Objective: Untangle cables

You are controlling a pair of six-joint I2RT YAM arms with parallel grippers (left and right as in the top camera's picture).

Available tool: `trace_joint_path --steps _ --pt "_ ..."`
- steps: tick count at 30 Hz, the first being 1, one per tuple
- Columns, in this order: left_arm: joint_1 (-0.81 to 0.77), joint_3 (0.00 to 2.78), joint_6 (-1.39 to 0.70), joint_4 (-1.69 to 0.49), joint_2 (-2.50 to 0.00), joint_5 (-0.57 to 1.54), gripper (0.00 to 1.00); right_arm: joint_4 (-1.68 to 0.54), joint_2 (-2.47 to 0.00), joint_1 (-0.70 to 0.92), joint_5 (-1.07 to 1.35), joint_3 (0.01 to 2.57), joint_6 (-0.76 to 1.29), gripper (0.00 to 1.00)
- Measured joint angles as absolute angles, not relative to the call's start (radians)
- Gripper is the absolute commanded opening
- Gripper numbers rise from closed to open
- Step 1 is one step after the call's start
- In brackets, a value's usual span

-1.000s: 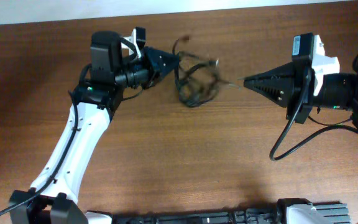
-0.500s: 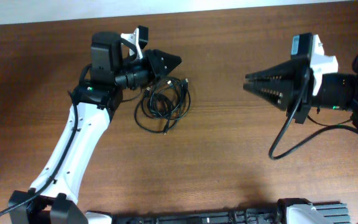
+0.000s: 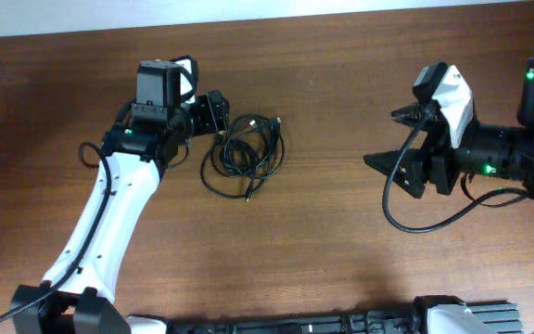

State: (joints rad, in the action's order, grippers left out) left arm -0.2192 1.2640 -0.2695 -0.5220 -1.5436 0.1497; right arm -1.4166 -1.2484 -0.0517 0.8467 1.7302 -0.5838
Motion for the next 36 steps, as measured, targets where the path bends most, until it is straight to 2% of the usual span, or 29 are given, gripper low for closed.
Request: trace_joint_path --steps 6,12,18,26,29,30,32,36 --pt "-0.219 1.264 -0.050 -0.511 -1.559 0.123 0.94 -1.473 -1.353 -0.052 0.781 1.730 -0.582 0.92" --pt "-0.219 1.264 0.070 -0.446 -1.736 0.162 0.99 -1.474 -1.475 -0.052 0.765 1.730 -0.582 0.96" --pt "-0.219 1.263 0.145 -0.287 -1.860 0.236 0.94 -1.476 -1.527 -0.052 0.759 1.730 -0.580 0.97" --pt "-0.219 1.263 0.185 -0.253 -1.976 0.250 0.91 -1.478 -1.527 -0.052 0.759 1.730 -0.580 0.97" --pt "-0.219 1.263 0.195 -0.251 -2.005 0.251 0.78 -1.477 -1.527 -0.052 0.759 1.730 -0.580 0.97" --pt "-0.219 1.263 0.200 -0.247 -2.007 0.251 0.76 -1.477 -1.527 -0.052 0.759 1.730 -0.580 0.97" --pt "-0.219 1.263 0.206 -0.237 -2.007 0.252 0.63 -1.477 -1.527 -0.052 0.759 1.730 -0.580 0.97" --pt "-0.219 1.263 0.213 -0.235 -2.007 0.255 0.63 -1.477 -1.527 -0.052 0.759 1.730 -0.580 0.97"
